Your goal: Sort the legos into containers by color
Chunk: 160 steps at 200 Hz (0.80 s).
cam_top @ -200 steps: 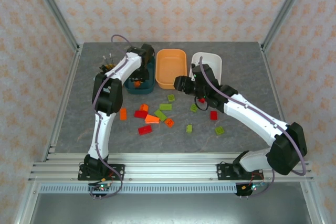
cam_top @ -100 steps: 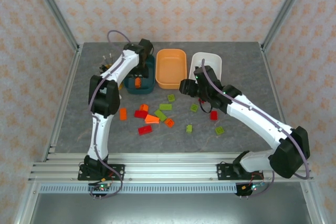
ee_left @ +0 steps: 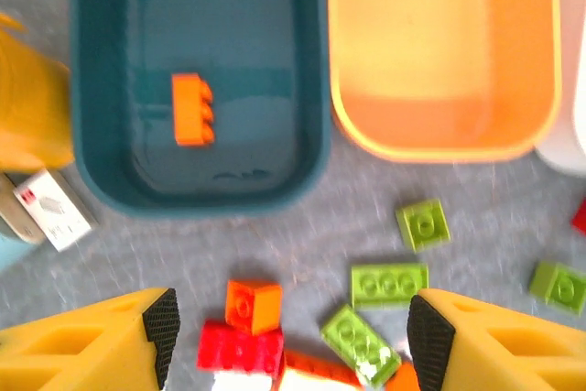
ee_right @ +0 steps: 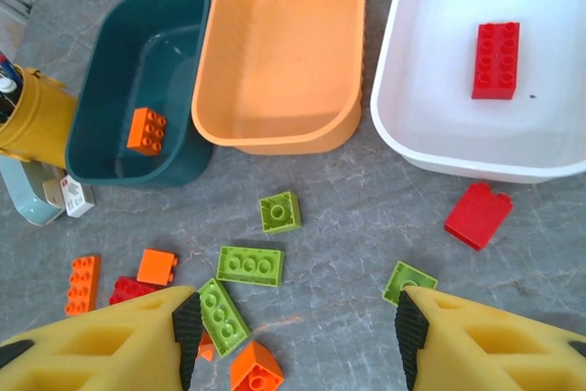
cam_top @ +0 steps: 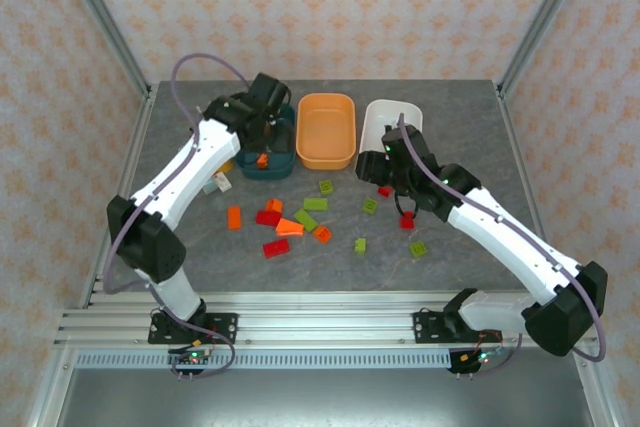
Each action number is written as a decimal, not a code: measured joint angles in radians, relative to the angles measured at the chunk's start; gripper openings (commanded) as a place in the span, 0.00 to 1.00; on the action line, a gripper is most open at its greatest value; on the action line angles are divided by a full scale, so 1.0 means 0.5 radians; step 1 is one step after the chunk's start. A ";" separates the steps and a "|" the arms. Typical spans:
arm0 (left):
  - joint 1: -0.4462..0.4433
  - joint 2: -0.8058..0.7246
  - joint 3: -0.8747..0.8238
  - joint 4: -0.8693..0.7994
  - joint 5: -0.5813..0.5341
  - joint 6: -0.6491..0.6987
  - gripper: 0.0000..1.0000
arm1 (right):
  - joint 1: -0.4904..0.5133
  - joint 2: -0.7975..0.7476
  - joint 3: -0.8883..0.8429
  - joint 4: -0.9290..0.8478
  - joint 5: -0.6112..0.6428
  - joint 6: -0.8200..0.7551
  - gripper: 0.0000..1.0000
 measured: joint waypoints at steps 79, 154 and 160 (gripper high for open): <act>-0.509 -0.524 -0.987 0.528 0.258 -0.449 0.72 | -0.291 -0.152 -0.282 -0.685 0.179 0.523 0.60; -0.722 -0.793 -1.309 0.980 0.269 -0.603 0.77 | -0.580 -0.082 -0.851 -0.546 -0.175 1.077 0.64; -0.722 -0.813 -1.328 0.999 0.269 -0.607 0.77 | -0.584 -0.072 -0.871 -0.513 -0.192 1.104 0.64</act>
